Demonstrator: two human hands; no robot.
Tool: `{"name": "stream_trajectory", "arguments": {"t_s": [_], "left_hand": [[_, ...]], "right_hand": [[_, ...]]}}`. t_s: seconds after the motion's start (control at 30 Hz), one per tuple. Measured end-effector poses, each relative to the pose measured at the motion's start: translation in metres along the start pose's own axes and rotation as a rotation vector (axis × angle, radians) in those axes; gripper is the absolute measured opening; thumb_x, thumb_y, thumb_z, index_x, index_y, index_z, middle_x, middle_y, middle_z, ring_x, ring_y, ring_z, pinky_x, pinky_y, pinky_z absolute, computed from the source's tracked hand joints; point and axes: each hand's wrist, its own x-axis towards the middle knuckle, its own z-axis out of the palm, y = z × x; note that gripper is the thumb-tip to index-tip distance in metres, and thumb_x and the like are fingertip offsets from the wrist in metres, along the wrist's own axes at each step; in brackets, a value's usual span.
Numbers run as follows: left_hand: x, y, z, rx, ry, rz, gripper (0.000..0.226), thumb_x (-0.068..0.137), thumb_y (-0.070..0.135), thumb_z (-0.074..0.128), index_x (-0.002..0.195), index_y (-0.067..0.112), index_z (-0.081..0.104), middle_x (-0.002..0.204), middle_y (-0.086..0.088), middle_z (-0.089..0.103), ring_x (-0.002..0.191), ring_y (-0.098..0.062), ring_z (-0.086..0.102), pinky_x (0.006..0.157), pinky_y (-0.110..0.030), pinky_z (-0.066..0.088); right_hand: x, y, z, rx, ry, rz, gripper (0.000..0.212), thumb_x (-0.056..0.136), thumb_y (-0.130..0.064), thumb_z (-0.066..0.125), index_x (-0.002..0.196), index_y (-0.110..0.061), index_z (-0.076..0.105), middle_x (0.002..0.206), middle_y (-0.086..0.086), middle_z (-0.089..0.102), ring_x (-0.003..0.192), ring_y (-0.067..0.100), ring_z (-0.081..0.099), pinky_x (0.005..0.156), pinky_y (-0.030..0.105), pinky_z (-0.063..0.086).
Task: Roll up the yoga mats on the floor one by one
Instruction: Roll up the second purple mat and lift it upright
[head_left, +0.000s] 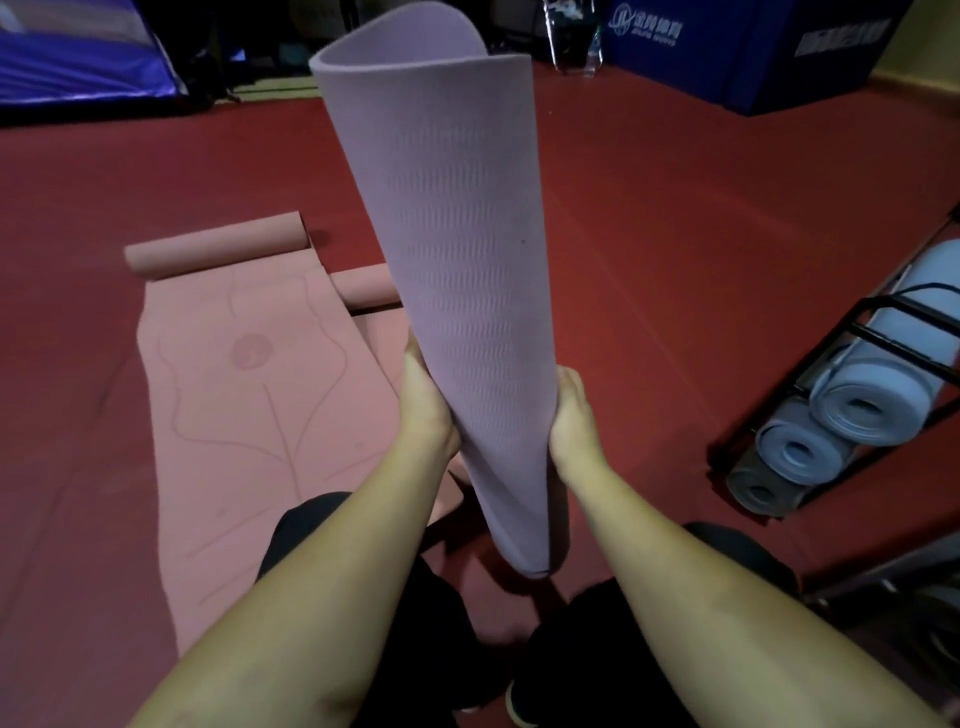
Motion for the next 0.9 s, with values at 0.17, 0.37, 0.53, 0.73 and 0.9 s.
{"name": "stream_trajectory", "arguments": {"t_s": [0.17, 0.37, 0.53, 0.73, 0.9], "left_hand": [[0.006, -0.006, -0.004, 0.031, -0.004, 0.002, 0.029, 0.097, 0.04, 0.048, 0.083, 0.02, 0.064, 0.084, 0.001, 0.07, 0.079, -0.02, 0.065, 0.071, -0.034, 0.054], [0.013, -0.014, -0.017, 0.074, 0.052, -0.009, 0.034, 0.096, 0.043, 0.047, 0.072, 0.026, 0.065, 0.077, 0.007, 0.069, 0.077, -0.017, 0.061, 0.074, -0.035, 0.048], [0.01, -0.06, -0.051, 0.362, 0.14, -0.145, 0.061, 0.092, 0.067, 0.044, 0.09, 0.011, 0.069, 0.088, 0.013, 0.072, 0.086, -0.011, 0.062, 0.081, -0.034, 0.049], [-0.01, -0.059, -0.058, 0.67, 0.125, 0.005, 0.038, 0.098, 0.046, 0.045, 0.116, 0.019, 0.066, 0.116, 0.001, 0.07, 0.112, -0.019, 0.063, 0.1, -0.043, 0.048], [-0.046, -0.002, -0.014, 0.329, -0.126, 0.18, 0.066, 0.094, 0.069, 0.032, 0.124, 0.021, 0.066, 0.123, -0.005, 0.069, 0.119, -0.021, 0.062, 0.101, -0.042, 0.047]], "right_hand": [[-0.006, 0.007, 0.005, 0.037, 0.112, -0.007, 0.033, 0.106, -0.028, 0.037, 0.121, -0.015, 0.063, 0.11, -0.004, 0.067, 0.103, 0.012, 0.058, 0.085, 0.024, 0.044], [-0.004, 0.021, 0.009, -0.035, 0.102, 0.086, 0.047, 0.106, -0.041, 0.035, 0.126, -0.011, 0.066, 0.12, 0.003, 0.068, 0.112, 0.014, 0.06, 0.092, 0.025, 0.042], [0.0, 0.021, 0.013, 0.239, 0.012, 0.25, 0.061, 0.095, -0.065, 0.038, 0.121, -0.018, 0.068, 0.117, -0.006, 0.069, 0.115, 0.014, 0.062, 0.1, 0.033, 0.046], [-0.025, 0.081, -0.01, -0.038, 0.029, 0.242, 0.037, 0.108, -0.023, 0.032, 0.134, -0.011, 0.055, 0.133, 0.004, 0.057, 0.125, 0.019, 0.049, 0.104, 0.02, 0.037], [-0.023, 0.048, 0.003, 0.09, -0.024, 0.259, 0.027, 0.104, -0.025, 0.041, 0.113, -0.015, 0.064, 0.107, -0.005, 0.067, 0.107, 0.012, 0.054, 0.087, 0.011, 0.046]]}}
